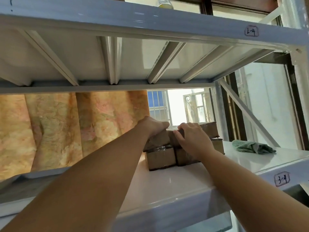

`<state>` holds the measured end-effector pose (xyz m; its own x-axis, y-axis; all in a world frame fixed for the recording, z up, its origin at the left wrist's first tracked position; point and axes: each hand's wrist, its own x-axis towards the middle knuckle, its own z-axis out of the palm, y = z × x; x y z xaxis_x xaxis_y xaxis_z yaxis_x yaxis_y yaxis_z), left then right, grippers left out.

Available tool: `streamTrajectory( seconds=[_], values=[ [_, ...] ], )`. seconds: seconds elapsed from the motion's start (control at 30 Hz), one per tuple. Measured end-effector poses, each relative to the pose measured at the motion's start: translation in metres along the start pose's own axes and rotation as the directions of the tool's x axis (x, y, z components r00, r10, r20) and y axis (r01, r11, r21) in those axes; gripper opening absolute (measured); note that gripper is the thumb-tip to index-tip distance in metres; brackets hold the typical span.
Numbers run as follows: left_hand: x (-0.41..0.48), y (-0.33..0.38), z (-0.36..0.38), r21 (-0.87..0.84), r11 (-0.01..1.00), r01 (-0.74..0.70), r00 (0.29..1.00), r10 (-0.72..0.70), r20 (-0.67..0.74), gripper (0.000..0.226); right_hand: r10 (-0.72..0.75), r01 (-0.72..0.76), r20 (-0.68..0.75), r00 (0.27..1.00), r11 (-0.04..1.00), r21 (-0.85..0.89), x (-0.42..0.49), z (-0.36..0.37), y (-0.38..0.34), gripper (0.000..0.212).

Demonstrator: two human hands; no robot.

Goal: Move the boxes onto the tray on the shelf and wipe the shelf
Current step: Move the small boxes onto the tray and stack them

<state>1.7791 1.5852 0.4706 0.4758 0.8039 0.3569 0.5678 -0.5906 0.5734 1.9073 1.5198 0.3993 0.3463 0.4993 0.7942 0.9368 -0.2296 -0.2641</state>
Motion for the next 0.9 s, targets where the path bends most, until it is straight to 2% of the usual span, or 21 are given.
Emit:
streamTrajectory(
  seconds=[0.17,0.3,0.43,0.57,0.83,0.9],
  values=[
    [0.002,-0.017,-0.01,-0.014,0.998,-0.068,0.983,0.065,-0.173,0.073,0.019,-0.022,-0.028,0.999,0.99,-0.14,0.003,-0.007,-0.007,0.055],
    [0.002,-0.03,-0.025,0.012,0.994,-0.108,0.973,0.108,-0.204,0.071,0.148,-0.131,0.089,0.985,0.976,-0.175,0.01,-0.006,-0.02,0.071],
    [-0.004,-0.04,-0.038,0.112,0.988,-0.105,0.98,0.122,-0.156,0.066,0.182,-0.154,0.105,0.978,0.961,-0.23,0.013,-0.004,-0.031,0.062],
    [-0.01,-0.051,-0.052,0.18,0.978,-0.106,0.981,0.133,-0.145,0.056,0.272,-0.244,0.118,0.955,0.947,-0.21,0.017,-0.008,-0.034,0.067],
    [-0.019,-0.085,-0.081,0.218,0.975,-0.039,0.973,0.086,-0.212,0.06,0.372,-0.34,0.166,0.913,0.92,-0.194,0.019,0.004,-0.044,0.052],
    [-0.022,-0.094,-0.089,0.236,0.972,-0.023,0.972,0.077,-0.222,0.062,0.358,-0.331,0.139,0.923,0.925,-0.186,0.02,0.004,-0.045,0.048]
  ],
)
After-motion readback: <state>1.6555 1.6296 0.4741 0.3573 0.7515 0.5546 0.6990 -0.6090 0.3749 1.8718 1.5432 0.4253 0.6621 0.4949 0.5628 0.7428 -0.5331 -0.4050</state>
